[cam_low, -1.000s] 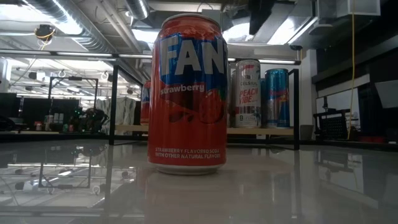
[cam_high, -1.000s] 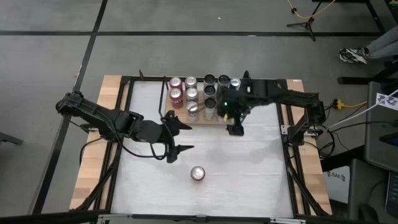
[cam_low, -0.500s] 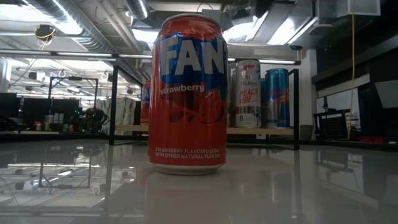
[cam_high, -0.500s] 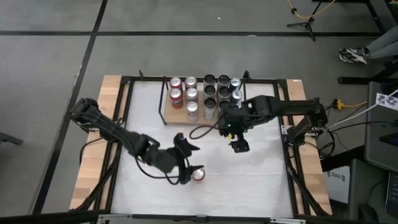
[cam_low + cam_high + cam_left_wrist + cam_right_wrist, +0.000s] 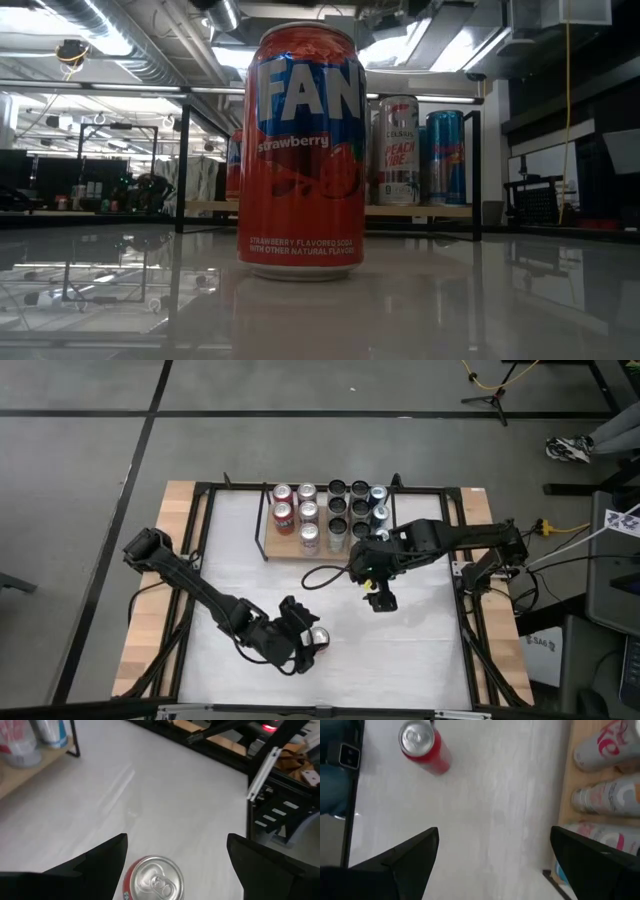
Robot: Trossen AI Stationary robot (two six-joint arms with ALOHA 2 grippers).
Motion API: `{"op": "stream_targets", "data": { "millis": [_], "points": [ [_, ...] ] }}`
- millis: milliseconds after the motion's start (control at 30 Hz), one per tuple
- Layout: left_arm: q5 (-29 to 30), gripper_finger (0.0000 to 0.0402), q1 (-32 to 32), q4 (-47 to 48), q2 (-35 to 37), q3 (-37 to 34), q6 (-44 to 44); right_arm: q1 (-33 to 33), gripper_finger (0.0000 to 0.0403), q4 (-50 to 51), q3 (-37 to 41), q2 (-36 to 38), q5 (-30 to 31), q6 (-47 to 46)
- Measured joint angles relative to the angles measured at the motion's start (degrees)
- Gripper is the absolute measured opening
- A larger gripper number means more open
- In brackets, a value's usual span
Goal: Place canned beverage on shelf
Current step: Put the red soda can onto the shelf aligned with the other red soda cans
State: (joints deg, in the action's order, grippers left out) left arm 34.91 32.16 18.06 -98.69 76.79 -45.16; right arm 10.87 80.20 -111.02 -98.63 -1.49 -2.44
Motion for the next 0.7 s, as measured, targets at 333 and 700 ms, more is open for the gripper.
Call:
{"op": "stream_targets", "data": {
  "millis": [333, 700],
  "points": [
    [1.87, 0.0334, 0.19, 0.39, -4.98, 0.00, -1.25, 0.00, 0.0379, -2.58, 0.00, 0.00, -0.01, -0.15],
    [8.49, 0.0334, 2.59, 1.05, -5.21, 0.00, -1.04, 0.00, 0.0379, -2.58, 0.00, 0.00, -0.01, -0.13]
  ]
}}
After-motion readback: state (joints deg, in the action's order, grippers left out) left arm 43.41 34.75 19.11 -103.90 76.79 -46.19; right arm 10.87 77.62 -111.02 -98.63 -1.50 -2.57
